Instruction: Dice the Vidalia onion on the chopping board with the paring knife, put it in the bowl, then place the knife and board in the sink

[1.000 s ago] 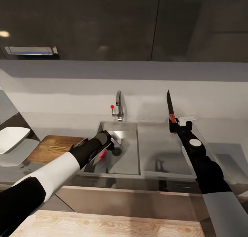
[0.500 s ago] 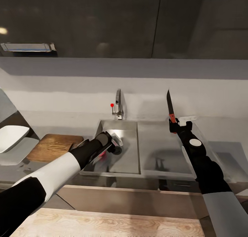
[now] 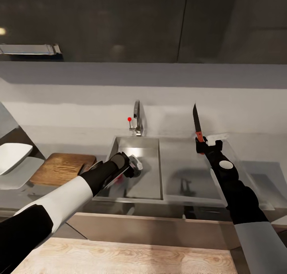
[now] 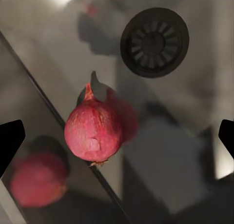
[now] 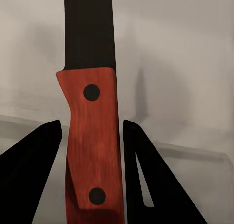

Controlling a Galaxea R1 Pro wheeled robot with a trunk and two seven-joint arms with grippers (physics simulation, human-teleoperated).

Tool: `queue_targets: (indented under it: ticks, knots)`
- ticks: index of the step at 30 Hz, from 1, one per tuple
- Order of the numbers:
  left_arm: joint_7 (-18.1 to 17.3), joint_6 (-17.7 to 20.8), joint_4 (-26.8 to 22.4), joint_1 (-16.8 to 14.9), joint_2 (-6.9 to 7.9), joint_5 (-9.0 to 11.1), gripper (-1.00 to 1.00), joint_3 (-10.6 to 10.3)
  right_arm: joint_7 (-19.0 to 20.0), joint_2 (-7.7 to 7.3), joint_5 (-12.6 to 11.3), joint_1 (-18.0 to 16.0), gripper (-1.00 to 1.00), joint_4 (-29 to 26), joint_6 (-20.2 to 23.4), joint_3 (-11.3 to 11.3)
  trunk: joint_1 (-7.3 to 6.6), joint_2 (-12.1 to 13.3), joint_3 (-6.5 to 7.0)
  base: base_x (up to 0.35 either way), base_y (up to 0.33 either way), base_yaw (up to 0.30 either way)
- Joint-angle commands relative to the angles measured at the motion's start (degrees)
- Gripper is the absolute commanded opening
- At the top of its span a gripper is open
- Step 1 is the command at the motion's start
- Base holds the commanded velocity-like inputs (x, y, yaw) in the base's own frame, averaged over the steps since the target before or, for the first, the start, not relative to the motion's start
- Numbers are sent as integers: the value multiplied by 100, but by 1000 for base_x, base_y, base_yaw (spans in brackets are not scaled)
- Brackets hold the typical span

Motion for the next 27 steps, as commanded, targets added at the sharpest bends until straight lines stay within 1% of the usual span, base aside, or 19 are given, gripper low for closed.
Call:
queue_targets:
  ticks: [1,7,21,24,27]
  knots:
    - [8,19,-2,-9,6,25,100,-15,-32,-7,42,-5,-100,-8,42,19,3,-12,-19,0,0,0]
    - [8,11,-16,-47,70,22,100,-14,-30,-7,42,-5,-100,-8,42,19,3,-12,-63,0,0,0]
    - [12,11,-15,-79,91,22,100,-14,-32,-6,42,-5,-100,-8,42,19,3,-12,-167,0,0,0]
    - [13,11,-18,-80,153,22,100,-14,-31,-8,42,-5,-100,-8,42,19,3,-12,-189,0,0,0]
    - [13,11,-18,-80,170,22,100,-14,-30,-7,42,-5,-100,-8,42,19,3,-12,-211,0,0,0]
